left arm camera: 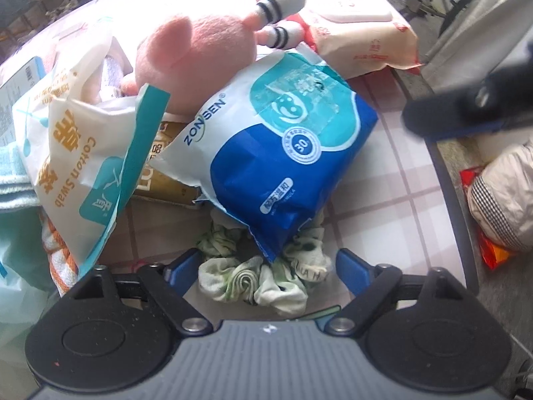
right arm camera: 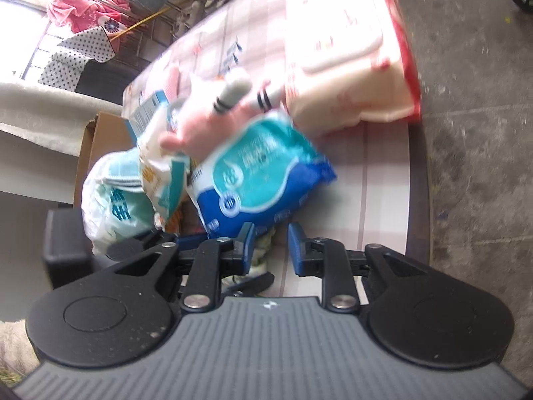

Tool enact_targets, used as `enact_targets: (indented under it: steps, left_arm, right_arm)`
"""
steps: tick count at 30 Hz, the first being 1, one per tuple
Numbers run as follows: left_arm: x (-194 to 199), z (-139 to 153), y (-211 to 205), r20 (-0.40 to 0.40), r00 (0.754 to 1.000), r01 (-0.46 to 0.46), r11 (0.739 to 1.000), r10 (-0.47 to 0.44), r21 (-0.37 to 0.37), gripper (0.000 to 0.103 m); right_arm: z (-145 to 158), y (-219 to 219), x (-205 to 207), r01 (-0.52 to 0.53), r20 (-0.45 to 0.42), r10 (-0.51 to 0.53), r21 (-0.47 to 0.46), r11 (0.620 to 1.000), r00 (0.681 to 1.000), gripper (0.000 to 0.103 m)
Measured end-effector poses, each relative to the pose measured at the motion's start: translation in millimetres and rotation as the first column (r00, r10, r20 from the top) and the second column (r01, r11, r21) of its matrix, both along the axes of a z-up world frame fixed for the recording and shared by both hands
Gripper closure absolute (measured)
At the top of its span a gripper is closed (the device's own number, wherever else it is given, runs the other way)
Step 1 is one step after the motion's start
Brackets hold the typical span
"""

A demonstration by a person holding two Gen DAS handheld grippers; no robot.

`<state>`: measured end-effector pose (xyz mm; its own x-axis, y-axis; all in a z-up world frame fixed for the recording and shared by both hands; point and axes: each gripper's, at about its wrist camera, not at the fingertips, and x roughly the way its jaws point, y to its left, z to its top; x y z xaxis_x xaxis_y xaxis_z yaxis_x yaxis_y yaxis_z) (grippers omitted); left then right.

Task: Organize soft objects
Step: 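Move the left tool to the green scrunchie while the right tool reaches the pink plush doll, then close the left gripper on the green scrunchie while the right gripper grasps the pink plush doll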

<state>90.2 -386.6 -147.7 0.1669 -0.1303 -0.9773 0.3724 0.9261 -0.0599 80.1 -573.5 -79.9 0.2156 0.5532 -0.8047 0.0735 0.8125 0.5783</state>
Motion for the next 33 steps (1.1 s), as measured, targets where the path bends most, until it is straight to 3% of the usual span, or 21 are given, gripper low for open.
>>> enact_targets:
  steps: [5, 9, 10, 12, 14, 17, 21, 24, 29, 31, 33]
  left_arm:
    - [-6, 3, 4, 0.04, 0.999, -0.023, 1.0, 0.023, 0.015, 0.041]
    - [-11, 6, 19, 0.023, 0.999, -0.039, 0.999, 0.039, -0.014, 0.056]
    - [-13, 6, 22, 0.017, 0.999, -0.047, 0.999, 0.048, -0.015, 0.059]
    - [-16, 7, 30, 0.008, 0.998, -0.067, 0.998, 0.067, -0.014, 0.063]
    - [-25, 8, 39, 0.003, 0.996, -0.088, 0.996, 0.088, -0.014, 0.065]
    - [-30, 8, 50, -0.002, 0.994, -0.111, 0.994, 0.111, -0.013, 0.066]
    - [-37, 6, 61, -0.002, 0.992, -0.129, 0.992, 0.129, -0.015, 0.066]
    - [-37, 12, 65, -0.003, 0.99, -0.142, 0.99, 0.142, -0.024, 0.066]
    - [-36, 11, 72, 0.001, 0.987, -0.16, 0.986, 0.16, -0.041, 0.066]
    - [-34, 7, 69, 0.002, 0.986, -0.165, 0.985, 0.165, -0.045, 0.066]
    - [-34, 9, 69, 0.002, 0.986, -0.168, 0.985, 0.168, -0.045, 0.066]
  right_arm:
    - [29, -7, 28, -0.058, 0.076, 0.06, -0.032, 0.998, 0.995, 0.07]
    - [52, 15, 62, -0.16, 0.16, 0.165, -0.047, 0.986, 0.973, 0.048]
    - [57, 24, 72, -0.198, 0.186, 0.206, -0.06, 0.978, 0.961, 0.044]
    - [65, 42, 92, -0.284, 0.219, 0.296, -0.084, 0.955, 0.93, 0.022]
    - [69, 58, 112, -0.369, 0.232, 0.382, -0.098, 0.924, 0.895, 0.016]
    - [68, 87, 142, -0.532, 0.199, 0.547, -0.127, 0.837, 0.813, 0.011]
    - [48, 122, 174, -0.72, 0.106, 0.745, -0.197, 0.665, 0.659, 0.008]
    - [18, 148, 193, -0.825, 0.0, 0.838, -0.171, 0.538, 0.546, 0.005]
    - [-23, 177, 194, -0.928, -0.18, 0.91, -0.083, 0.364, 0.373, 0.001]
    - [-31, 184, 188, -0.942, -0.196, 0.922, -0.103, 0.32, 0.334, 0.001]
    - [-35, 186, 185, -0.947, -0.202, 0.926, -0.106, 0.303, 0.319, 0.001]
